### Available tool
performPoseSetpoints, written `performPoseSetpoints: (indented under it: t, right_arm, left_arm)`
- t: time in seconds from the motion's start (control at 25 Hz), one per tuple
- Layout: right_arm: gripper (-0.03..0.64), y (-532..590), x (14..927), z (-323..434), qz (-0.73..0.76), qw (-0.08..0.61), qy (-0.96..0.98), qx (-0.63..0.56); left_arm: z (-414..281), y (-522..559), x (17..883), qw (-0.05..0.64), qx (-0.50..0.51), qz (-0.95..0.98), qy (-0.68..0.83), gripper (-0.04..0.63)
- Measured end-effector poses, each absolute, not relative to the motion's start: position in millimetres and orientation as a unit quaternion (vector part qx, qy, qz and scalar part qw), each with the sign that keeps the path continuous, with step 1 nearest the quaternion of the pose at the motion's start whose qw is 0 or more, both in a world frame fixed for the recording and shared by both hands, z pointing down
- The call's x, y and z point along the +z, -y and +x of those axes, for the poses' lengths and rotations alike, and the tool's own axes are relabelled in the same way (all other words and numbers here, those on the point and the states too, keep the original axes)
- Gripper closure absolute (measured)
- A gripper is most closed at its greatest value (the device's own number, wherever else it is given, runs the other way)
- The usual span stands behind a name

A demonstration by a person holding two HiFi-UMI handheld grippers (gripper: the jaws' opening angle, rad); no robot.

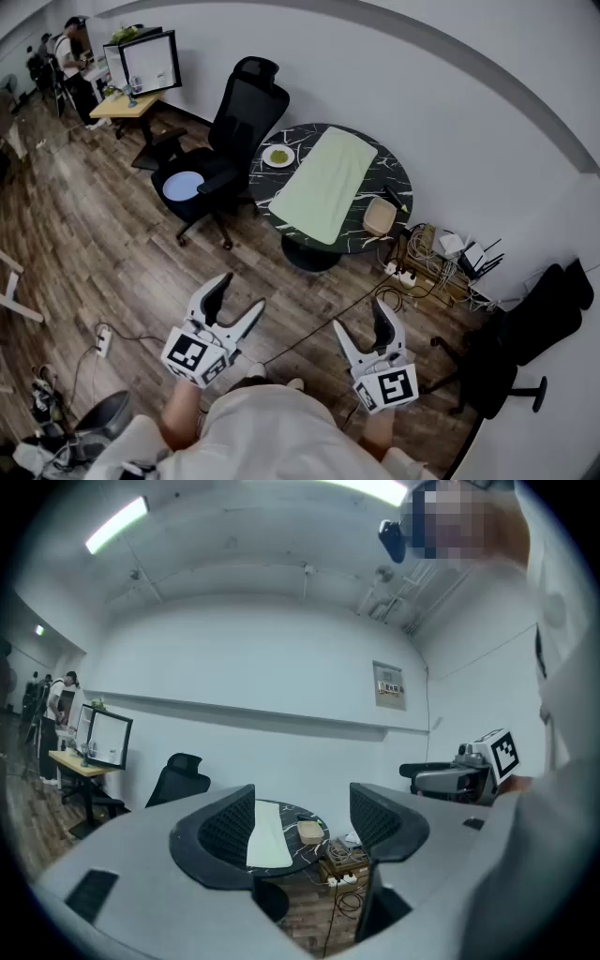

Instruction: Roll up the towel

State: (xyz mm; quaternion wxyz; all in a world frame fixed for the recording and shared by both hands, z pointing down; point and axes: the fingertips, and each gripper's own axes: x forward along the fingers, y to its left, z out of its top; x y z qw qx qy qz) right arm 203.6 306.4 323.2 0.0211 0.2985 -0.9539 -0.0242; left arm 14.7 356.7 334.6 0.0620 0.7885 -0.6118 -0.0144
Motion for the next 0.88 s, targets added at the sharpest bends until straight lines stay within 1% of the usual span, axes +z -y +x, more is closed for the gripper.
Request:
performPoseSetpoints:
  t: [0.52, 0.64, 0.88]
  right_arm:
    - [0.331, -311.1, 321.2, 202.8, 0.298, 0.018, 0.954, -0.024]
    - [0.313, -311.7, 318.7, 201.2, 0.298, 0.008, 0.954, -0.023]
    - [0.311, -310.4, 312.0, 205.1, 0.308, 0.002, 0.951, -0.038]
  left_arm:
    - [15.4, -359.9, 333.5, 0.062, -0.018, 0.791, 0.608, 0.301]
    - [13.7, -359.9, 334.3, 0.062, -0.018, 0.792, 0.608, 0.301]
    - [13.6, -360.0, 330.2, 0.059, -0.018, 0.794, 0.605, 0.301]
